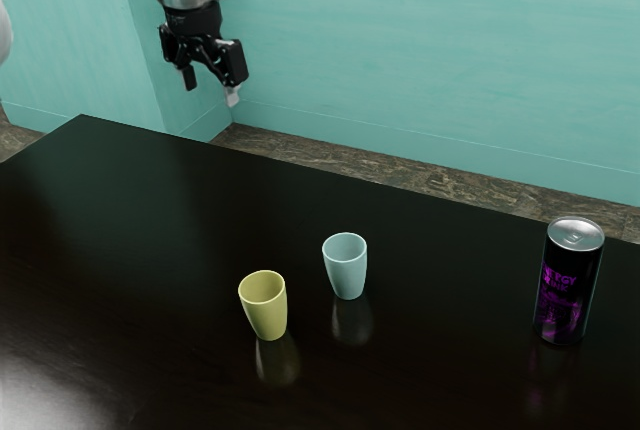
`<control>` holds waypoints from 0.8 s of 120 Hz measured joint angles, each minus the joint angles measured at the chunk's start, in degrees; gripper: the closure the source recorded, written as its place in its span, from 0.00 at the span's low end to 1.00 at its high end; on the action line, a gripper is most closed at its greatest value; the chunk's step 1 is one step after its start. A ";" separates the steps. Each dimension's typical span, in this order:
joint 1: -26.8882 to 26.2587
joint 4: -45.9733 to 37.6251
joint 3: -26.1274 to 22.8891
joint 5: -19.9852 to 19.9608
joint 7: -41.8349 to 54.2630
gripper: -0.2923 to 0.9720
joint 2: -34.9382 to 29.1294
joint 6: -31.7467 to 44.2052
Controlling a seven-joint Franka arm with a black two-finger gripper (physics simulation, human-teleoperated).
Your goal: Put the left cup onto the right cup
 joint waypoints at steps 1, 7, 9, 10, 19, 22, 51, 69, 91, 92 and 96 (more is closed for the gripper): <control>0.60 -0.17 -0.92 -0.03 0.04 0.25 -0.19 -0.02; 2.54 -0.73 -4.37 -0.20 0.33 0.25 -0.54 -0.07; 2.76 -0.83 -4.97 -0.25 0.45 0.25 -0.53 -0.05; 2.84 -0.87 -5.21 -0.27 0.52 0.25 -0.51 -0.04; 2.33 -1.80 -6.10 -0.42 1.00 0.25 -0.94 0.06; 1.89 -2.87 -6.20 -0.46 1.12 0.25 -1.48 0.23; -3.38 -20.58 -8.27 0.79 2.08 0.25 -5.84 9.74; -5.55 -28.45 -9.90 0.71 1.45 0.25 -5.20 16.17; -6.42 -31.83 -11.67 -2.31 0.53 0.25 -4.42 22.33; -6.45 -32.04 -11.69 -2.42 0.49 0.25 -4.41 22.51; -6.51 -32.89 -11.76 -2.83 0.29 0.25 -4.42 23.18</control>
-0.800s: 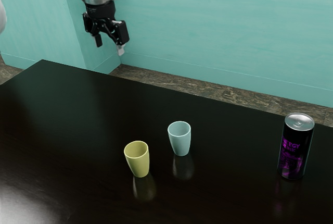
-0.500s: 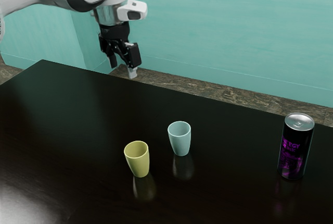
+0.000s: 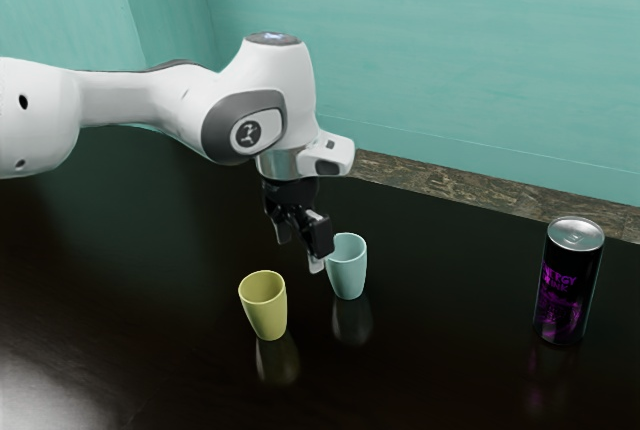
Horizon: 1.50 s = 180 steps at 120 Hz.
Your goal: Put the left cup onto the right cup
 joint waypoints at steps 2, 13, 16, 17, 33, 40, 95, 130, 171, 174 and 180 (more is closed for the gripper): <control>0.00 -0.43 -0.02 -0.16 -0.09 0.25 -0.08 0.29; 0.42 -5.55 -0.06 -1.13 -0.55 0.25 -2.81 2.10; 0.63 -7.29 -0.06 -1.32 -0.66 0.25 -3.78 2.76; 0.71 -7.76 -0.07 -1.38 -0.70 0.25 -4.03 2.96; 2.15 -10.66 0.01 -1.91 -1.17 0.25 -4.52 5.85; 2.87 -10.88 0.02 -2.02 -1.33 0.25 -3.72 7.15; 6.36 -11.37 0.02 -2.35 -2.17 0.25 2.41 14.56; 6.73 -13.05 0.11 -2.83 -2.41 0.25 4.64 18.05; 6.73 -13.72 0.12 -4.55 -2.69 0.37 6.71 20.50; 6.73 -13.79 0.13 -4.59 -2.75 0.36 6.77 20.65; 6.74 -13.86 0.15 -4.61 -2.90 0.36 6.84 20.92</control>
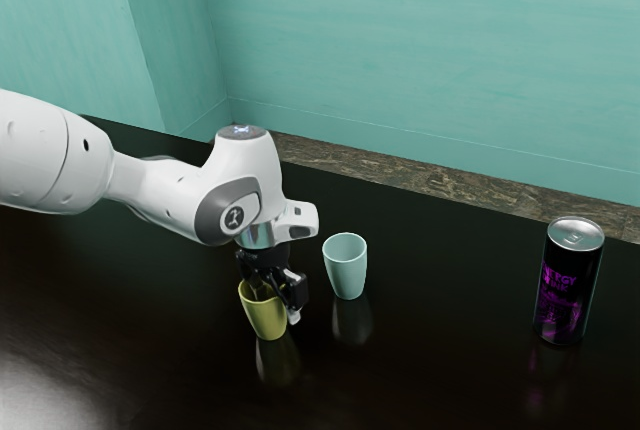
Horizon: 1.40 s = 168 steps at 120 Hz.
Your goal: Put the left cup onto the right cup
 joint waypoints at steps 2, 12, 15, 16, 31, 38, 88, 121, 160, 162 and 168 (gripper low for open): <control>0.00 -0.01 0.01 0.01 -0.06 0.37 0.01 0.08; 0.01 -0.05 -0.01 -0.28 -0.13 0.53 0.03 0.37; 0.00 -0.05 -0.03 -0.38 -0.14 0.59 0.02 0.42; -0.01 -0.05 -0.03 -0.41 -0.14 0.61 0.01 0.44; -0.01 -0.06 -0.04 -0.59 -0.26 0.75 -0.04 0.61; -0.02 -0.06 -0.03 -0.60 -0.33 0.78 -0.10 0.64; -0.32 0.30 -0.02 0.23 -1.71 0.85 -2.10 -0.23; -0.88 6.16 -0.07 3.21 -3.89 0.85 -5.96 -7.22; -1.87 24.81 -3.47 8.92 -5.68 0.85 1.10 -18.73; -1.93 25.98 -3.61 9.10 -5.73 0.85 2.00 -19.14; -2.02 29.37 -3.92 9.72 -5.88 0.85 4.61 -20.19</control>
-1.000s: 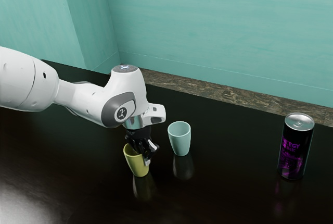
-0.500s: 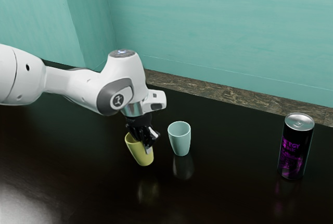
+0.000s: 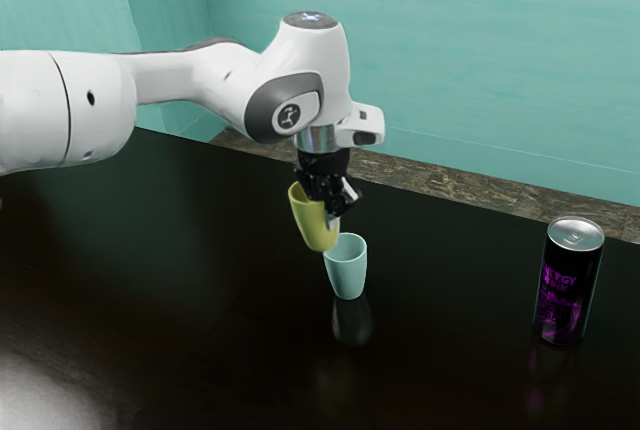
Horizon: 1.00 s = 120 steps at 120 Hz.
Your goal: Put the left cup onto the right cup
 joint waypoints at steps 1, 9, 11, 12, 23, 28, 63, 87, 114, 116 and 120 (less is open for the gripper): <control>-0.01 0.55 -0.03 0.10 -0.02 0.85 0.41 -0.16; -0.01 3.96 -0.15 0.69 -0.14 0.85 3.06 -1.19; -0.01 4.60 -0.17 0.79 -0.17 0.85 3.57 -1.40; -0.01 4.91 -0.17 0.84 -0.17 0.85 3.81 -1.50; 0.06 7.43 -0.15 1.68 -0.26 0.85 6.40 -2.33; 0.16 8.18 -0.12 2.06 -0.28 0.85 7.47 -2.57; 0.18 12.00 -0.10 2.80 -0.40 0.85 11.93 -2.88; 0.11 14.39 -0.10 2.71 -0.46 0.85 13.77 -2.65; 0.20 14.80 -0.11 2.28 -0.56 0.85 14.68 -2.48; 0.22 14.77 -0.11 2.27 -0.57 0.85 14.75 -2.48; 0.24 14.73 -0.11 2.24 -0.60 0.85 14.84 -2.47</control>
